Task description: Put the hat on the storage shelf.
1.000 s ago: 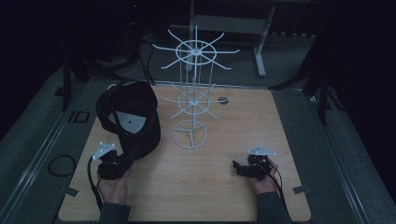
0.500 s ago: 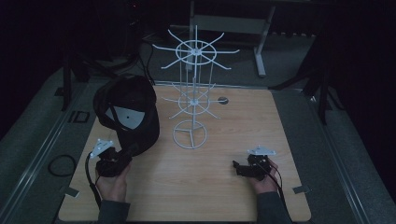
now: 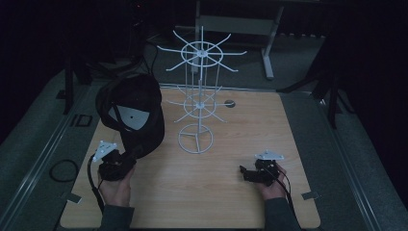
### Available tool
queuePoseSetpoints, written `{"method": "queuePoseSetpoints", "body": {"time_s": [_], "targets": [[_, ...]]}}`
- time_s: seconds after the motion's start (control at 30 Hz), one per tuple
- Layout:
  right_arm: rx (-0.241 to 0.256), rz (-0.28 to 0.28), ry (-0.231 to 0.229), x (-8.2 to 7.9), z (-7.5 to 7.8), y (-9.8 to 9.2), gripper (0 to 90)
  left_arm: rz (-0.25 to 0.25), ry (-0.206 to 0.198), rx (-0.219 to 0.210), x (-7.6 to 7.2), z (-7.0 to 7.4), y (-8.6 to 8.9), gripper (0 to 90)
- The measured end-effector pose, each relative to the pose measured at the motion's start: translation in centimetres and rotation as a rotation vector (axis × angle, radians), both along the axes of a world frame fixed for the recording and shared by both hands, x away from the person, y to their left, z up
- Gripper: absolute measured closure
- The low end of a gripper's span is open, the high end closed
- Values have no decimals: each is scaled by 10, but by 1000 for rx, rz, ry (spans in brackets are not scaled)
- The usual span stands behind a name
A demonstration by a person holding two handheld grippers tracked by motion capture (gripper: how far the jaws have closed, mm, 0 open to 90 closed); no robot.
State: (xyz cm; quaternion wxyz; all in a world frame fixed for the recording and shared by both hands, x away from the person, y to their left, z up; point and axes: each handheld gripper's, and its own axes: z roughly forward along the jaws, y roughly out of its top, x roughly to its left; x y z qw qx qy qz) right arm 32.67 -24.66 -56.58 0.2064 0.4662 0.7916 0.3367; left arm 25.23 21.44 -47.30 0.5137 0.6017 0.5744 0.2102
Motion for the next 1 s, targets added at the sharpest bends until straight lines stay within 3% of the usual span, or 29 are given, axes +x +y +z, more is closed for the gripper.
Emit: {"method": "queuePoseSetpoints", "body": {"time_s": [1.0], "targets": [[2,-2,0,0,0,0,153,-4,-101,53,-5,29,-5,865]]}}
